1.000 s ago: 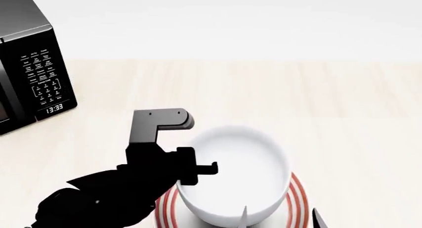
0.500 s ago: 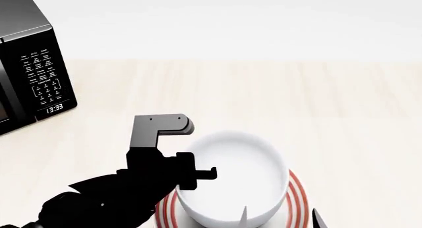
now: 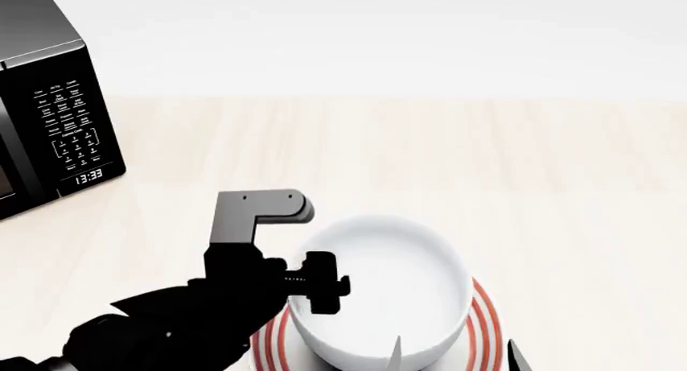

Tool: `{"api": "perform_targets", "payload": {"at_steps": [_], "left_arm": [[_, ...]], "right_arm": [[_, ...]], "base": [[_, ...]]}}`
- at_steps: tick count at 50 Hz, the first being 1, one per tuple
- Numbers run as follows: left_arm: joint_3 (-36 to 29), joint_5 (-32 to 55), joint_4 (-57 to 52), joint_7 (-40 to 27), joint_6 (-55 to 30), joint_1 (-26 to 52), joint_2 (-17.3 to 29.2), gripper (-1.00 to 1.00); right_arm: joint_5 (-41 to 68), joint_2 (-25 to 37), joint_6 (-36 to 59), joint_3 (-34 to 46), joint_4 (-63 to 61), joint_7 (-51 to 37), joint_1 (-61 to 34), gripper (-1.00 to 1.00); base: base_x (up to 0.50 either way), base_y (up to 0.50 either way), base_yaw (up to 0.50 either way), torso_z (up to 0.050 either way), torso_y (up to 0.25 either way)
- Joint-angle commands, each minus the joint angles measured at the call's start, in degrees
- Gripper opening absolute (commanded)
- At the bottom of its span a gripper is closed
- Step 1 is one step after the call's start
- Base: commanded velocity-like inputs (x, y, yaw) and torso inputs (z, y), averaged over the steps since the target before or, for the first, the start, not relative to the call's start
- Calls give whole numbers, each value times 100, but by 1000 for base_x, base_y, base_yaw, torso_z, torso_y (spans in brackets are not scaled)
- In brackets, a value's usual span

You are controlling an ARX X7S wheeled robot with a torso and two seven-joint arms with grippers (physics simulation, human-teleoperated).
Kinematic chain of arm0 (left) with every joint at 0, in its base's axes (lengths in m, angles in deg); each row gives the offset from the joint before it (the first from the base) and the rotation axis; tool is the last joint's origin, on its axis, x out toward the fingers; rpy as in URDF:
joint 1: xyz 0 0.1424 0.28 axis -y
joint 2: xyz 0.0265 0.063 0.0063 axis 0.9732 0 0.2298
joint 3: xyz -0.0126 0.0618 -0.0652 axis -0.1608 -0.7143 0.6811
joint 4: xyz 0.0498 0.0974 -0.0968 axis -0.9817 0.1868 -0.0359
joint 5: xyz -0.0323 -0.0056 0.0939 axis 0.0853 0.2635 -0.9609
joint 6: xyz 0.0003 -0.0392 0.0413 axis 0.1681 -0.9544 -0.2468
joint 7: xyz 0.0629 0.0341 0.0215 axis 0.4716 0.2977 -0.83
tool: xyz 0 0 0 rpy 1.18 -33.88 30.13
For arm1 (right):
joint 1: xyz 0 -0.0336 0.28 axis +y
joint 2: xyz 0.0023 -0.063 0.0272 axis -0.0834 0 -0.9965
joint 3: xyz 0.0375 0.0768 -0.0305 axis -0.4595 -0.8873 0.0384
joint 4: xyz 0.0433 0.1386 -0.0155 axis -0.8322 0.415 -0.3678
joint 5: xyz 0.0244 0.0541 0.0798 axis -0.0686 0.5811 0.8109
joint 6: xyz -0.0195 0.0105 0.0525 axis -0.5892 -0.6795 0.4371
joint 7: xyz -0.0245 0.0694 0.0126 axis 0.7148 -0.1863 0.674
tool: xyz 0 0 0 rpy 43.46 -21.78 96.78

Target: Pick up the white bowl and put it on the plate.

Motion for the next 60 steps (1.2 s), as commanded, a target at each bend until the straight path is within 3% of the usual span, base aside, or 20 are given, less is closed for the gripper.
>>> {"api": "perform_targets", "payload": {"at_steps": [1, 10, 12, 17, 29, 47, 50, 60], "left_arm": [[-185, 143, 36, 30, 21, -12, 0, 100], [-206, -227, -190, -279, 624, 117, 85, 100], [-237, -510, -1219, -898, 1068, 202, 586, 100], [-485, -1288, -2607, -1882, 1706, 238, 1241, 100], [-530, -1966, -4369, -2867, 2297, 162, 2244, 100], [-928, -3728, -6453, -4577, 2789, -174, 3441, 100], [-1031, -4260, -6953, -5140, 2782, -288, 3725, 100], [-1196, -5249, -7770, -6079, 2585, -493, 4153, 100]], "right_arm": [[10, 10, -9, 16, 4, -9, -5, 100], [22, 24, -25, 18, 4, -19, 4, 100], [36, 31, -14, 4, -20, -28, -2, 100], [10, 36, -17, 20, -40, -47, -1, 100], [-6, 63, 63, 64, -198, -100, -1, 100], [-218, 177, 237, 122, -686, -284, 23, 100], [-217, 227, 320, 71, -925, -356, 43, 100], [-248, 300, 484, 89, -1351, -451, 51, 100]], "base": [[0, 0, 0, 0, 0], [0, 0, 0, 0, 0], [0, 0, 0, 0, 0], [0, 0, 0, 0, 0], [0, 0, 0, 0, 0], [0, 0, 0, 0, 0], [0, 0, 0, 0, 0], [0, 0, 0, 0, 0]]}}
